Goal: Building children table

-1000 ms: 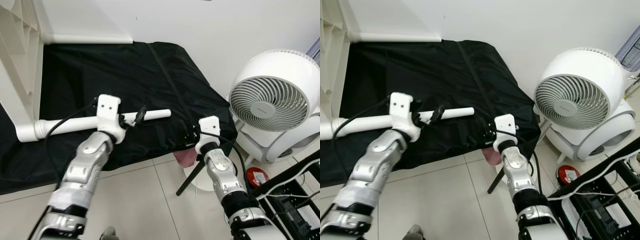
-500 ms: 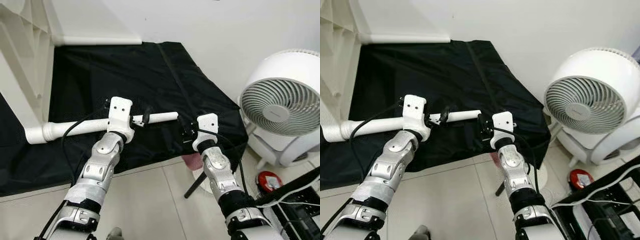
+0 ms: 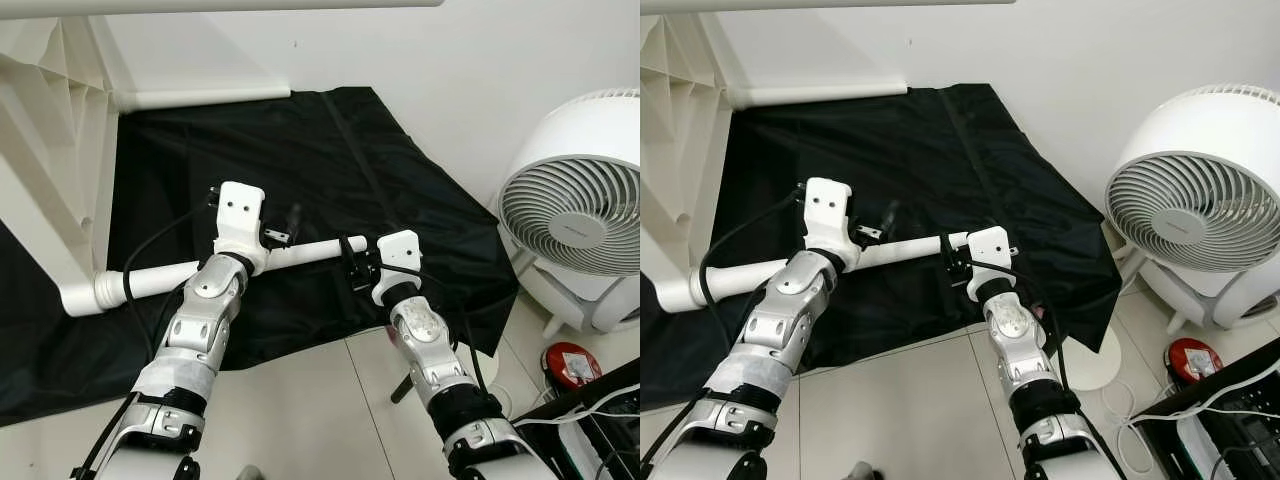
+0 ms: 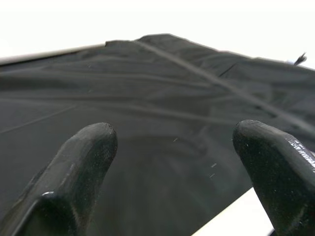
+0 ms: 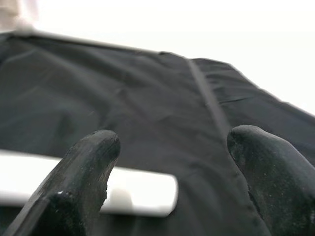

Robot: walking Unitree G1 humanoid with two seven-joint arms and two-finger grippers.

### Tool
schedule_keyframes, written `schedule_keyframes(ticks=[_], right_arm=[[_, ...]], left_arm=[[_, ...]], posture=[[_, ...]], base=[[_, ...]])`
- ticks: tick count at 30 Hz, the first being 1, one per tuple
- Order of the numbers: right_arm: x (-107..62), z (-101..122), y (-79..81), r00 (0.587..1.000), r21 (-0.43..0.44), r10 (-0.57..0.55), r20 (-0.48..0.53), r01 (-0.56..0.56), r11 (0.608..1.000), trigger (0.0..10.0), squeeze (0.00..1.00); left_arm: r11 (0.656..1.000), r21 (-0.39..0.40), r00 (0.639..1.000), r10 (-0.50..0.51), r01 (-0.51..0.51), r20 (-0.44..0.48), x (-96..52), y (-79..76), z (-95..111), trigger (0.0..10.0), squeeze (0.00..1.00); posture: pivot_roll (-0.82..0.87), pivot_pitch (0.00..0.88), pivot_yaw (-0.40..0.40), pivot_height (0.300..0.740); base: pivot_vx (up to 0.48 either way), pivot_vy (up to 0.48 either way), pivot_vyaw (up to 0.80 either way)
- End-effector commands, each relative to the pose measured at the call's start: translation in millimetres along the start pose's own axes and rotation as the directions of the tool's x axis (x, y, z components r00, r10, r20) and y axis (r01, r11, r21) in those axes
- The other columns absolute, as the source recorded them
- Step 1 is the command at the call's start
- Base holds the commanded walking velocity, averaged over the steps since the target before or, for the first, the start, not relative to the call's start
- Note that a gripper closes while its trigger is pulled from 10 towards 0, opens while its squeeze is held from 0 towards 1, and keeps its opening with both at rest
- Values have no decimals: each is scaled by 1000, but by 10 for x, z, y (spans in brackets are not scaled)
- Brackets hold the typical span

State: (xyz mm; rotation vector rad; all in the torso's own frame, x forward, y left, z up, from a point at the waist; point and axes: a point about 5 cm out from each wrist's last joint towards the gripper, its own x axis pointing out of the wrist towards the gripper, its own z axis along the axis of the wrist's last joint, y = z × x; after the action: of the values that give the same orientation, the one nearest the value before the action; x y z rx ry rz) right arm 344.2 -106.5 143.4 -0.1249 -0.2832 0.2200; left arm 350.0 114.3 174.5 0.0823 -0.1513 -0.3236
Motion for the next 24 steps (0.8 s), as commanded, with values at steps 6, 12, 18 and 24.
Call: schedule_keyframes(ticks=[6,12,18,24], right_arm=[[-1,-26,-141,997,24,-73,-25,74,997,10000,0],[21,-14,-192,995,45,-99,-31,100,994,10000,0],[-10,-45,-140,996,56,-77,-33,79,995,10000,0],[-50,-101,-140,994,32,-93,-63,95,995,10000,0]], left_arm=[[996,34,997,77,-76,-23,-52,4,-135,10000,0],[995,9,994,104,-104,-28,-62,-23,-156,10000,0],[988,-7,988,152,-152,-13,-14,80,-101,10000,0],[986,-16,986,165,-165,-4,-6,139,-93,10000,0]], posture=[[96,70,-85,740],[97,66,-88,740],[118,45,-90,740],[120,35,-87,740]], base=[[0,0,800],[0,0,667],[0,0,0],[0,0,0]])
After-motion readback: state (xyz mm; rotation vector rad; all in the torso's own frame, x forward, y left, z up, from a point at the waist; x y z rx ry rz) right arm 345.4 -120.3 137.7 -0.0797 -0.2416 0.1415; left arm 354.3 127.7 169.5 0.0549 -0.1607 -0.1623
